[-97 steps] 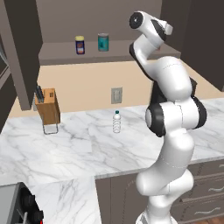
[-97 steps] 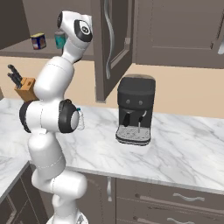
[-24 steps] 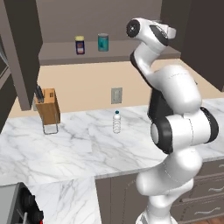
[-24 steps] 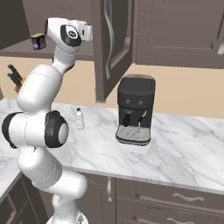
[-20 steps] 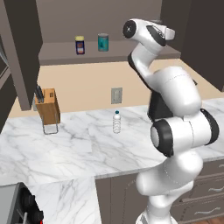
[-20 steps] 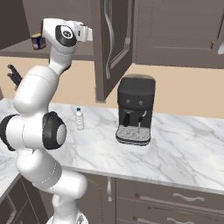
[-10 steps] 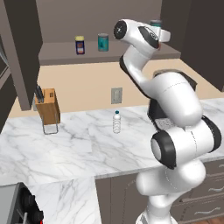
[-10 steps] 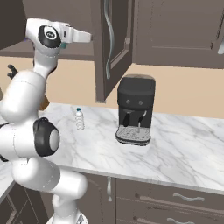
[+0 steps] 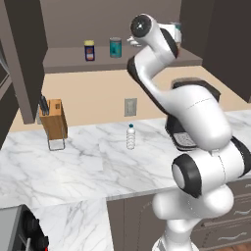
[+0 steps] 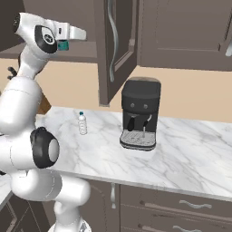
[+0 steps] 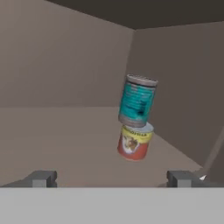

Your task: Stack two cans on top of the other two cans in the cabinet.

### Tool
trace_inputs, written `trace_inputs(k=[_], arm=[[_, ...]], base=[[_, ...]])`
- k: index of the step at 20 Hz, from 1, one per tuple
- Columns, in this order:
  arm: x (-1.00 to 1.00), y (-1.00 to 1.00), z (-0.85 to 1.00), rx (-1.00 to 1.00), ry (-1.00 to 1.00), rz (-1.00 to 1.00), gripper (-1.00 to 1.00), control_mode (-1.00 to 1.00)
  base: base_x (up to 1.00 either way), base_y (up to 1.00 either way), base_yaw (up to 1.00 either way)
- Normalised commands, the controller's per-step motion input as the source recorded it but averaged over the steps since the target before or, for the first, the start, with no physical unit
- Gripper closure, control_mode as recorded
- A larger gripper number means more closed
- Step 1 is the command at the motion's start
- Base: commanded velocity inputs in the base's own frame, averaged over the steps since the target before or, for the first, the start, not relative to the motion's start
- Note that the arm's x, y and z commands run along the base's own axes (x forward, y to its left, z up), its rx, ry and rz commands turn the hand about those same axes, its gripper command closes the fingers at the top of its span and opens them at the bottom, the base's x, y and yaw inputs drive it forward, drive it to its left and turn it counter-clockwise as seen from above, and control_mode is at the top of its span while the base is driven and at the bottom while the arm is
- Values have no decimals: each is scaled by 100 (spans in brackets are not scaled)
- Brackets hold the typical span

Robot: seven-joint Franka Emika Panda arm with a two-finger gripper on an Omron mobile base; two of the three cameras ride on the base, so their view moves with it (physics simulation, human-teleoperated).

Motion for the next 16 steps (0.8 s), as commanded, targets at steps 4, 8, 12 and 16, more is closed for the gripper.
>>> trace_inputs(k=[4,8,12,16], arm=[[0,36,-3,4,18,53,-100,-100],[4,33,-4,17,10,45,-100,-100],[27,27,-3,20,0,30,-100,-100],[24,32,-2,19,0,26,-100,-100]], base=[[0,0,0],[0,0,0],[0,0,0],[0,0,0]])
